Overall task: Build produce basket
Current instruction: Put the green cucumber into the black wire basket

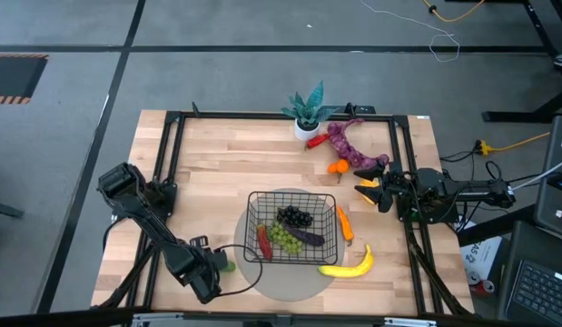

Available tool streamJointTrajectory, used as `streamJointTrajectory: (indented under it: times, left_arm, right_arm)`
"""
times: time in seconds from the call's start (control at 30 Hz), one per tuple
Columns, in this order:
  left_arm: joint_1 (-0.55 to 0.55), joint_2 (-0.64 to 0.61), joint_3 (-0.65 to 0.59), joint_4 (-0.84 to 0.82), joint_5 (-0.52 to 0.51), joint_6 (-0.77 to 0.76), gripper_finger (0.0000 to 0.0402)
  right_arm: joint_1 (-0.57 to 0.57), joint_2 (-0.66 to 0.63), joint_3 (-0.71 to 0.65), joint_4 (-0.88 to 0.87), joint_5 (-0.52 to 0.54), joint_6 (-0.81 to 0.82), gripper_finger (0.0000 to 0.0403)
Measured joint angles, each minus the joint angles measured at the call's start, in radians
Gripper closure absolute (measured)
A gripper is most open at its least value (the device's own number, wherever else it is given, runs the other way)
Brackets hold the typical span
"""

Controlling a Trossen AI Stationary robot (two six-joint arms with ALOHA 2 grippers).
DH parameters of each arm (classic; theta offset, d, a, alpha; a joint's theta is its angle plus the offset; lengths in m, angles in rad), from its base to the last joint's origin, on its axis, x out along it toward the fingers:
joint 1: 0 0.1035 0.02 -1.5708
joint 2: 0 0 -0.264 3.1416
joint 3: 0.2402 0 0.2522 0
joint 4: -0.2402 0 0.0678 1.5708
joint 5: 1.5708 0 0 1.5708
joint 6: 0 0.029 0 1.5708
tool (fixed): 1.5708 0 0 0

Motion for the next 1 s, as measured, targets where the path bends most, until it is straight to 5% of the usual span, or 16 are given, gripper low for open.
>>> streamJointTrajectory:
  times: [0.17,0.3,0.4,0.67,0.87,1.0]
  left_arm:
    - [0.000,0.032,-0.011,0.022,0.017,-0.005,0.0208]
    - [-0.001,0.024,0.005,0.012,0.023,-0.001,0.0251]
    - [-0.003,0.007,0.049,-0.046,0.049,-0.008,0.0308]
    - [-0.013,-0.068,0.257,-0.340,0.099,-0.051,0.0312]
    - [0.001,-0.069,0.475,-0.692,-0.126,0.001,0.0312]
    - [0.045,-0.070,0.588,-0.710,-0.374,0.164,0.0312]
  right_arm:
    - [0.000,0.001,0.000,-0.001,-0.006,0.000,0.0093]
    - [0.000,0.004,0.000,-0.004,-0.021,0.003,0.0093]
    - [0.000,0.003,0.000,-0.004,-0.024,0.003,0.0093]
    - [0.000,0.003,0.000,-0.004,-0.023,0.004,0.0093]
    - [0.000,0.003,0.000,-0.004,-0.023,0.002,0.0093]
    - [0.000,0.003,0.000,-0.004,-0.023,0.001,0.0093]
